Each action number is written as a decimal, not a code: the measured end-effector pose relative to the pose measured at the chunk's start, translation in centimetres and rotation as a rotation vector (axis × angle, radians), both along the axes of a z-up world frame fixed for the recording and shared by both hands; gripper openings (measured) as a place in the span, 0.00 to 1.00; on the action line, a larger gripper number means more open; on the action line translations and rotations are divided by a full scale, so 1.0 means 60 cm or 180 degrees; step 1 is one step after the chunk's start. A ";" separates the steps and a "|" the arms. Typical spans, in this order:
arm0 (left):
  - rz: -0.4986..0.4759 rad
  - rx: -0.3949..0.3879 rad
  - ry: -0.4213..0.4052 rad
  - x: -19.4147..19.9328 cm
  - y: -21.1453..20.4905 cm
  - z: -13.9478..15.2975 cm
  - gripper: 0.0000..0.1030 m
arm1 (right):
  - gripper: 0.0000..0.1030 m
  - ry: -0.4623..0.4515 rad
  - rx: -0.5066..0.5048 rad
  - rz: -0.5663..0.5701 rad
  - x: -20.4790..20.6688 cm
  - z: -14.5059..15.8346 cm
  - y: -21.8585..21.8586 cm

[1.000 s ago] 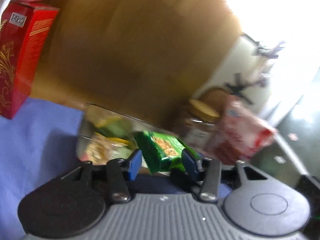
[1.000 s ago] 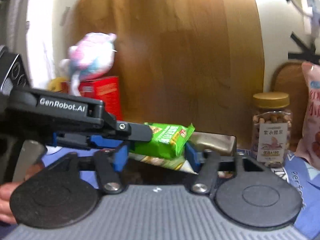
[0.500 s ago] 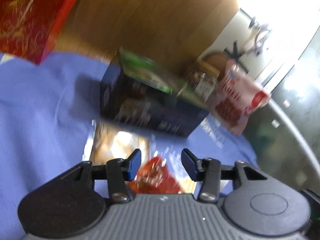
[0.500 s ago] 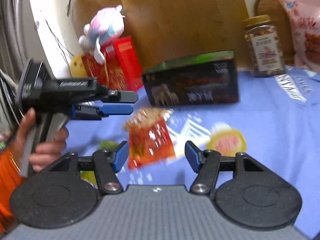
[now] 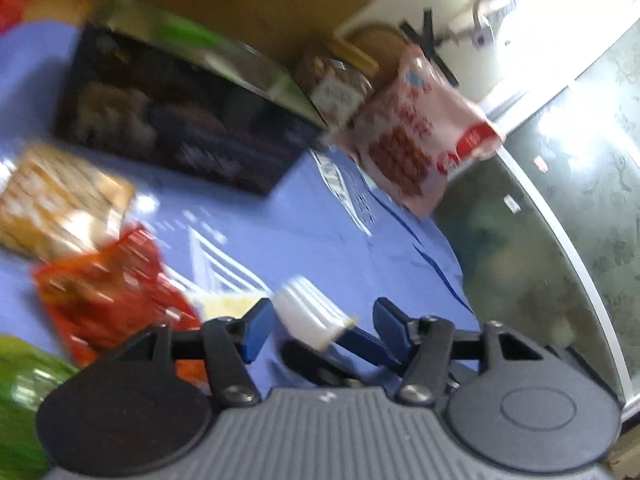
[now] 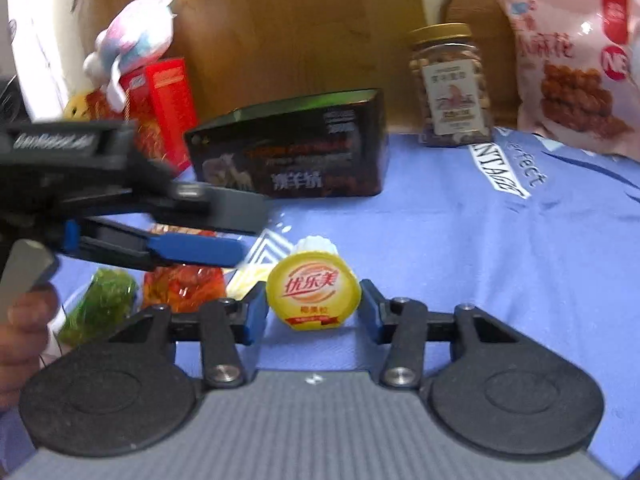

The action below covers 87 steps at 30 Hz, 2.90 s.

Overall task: Organize snacks
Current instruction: 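Move the left gripper to the yellow-lidded yogurt cup, then close the left gripper around the yogurt cup and lift it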

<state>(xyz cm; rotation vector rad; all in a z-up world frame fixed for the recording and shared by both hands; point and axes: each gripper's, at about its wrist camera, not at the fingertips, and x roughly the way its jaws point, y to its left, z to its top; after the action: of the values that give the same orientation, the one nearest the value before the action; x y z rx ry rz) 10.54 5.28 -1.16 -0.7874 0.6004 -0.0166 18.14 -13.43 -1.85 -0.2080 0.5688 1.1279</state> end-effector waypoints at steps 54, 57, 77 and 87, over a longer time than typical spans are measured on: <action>0.0071 -0.0059 -0.0138 -0.074 -0.040 0.003 0.61 | 0.47 0.0011 0.0086 0.0359 -0.032 -0.009 -0.023; 0.0092 -0.0045 -0.0108 -0.073 -0.039 0.000 0.61 | 0.43 0.0004 0.0085 0.0353 -0.032 -0.010 -0.023; 0.0100 -0.0030 0.0051 -0.070 -0.046 -0.021 0.52 | 0.39 0.0034 0.0103 0.0367 -0.028 -0.009 -0.023; 0.0101 -0.0046 0.0029 -0.072 -0.044 -0.024 0.52 | 0.40 0.0063 0.0116 0.0377 -0.025 -0.009 -0.024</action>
<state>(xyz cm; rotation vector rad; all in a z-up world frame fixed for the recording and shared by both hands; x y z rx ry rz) 6.23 2.67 -2.57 -0.8111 0.5968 0.0116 16.65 -14.87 -2.42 -0.2013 0.5588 1.2555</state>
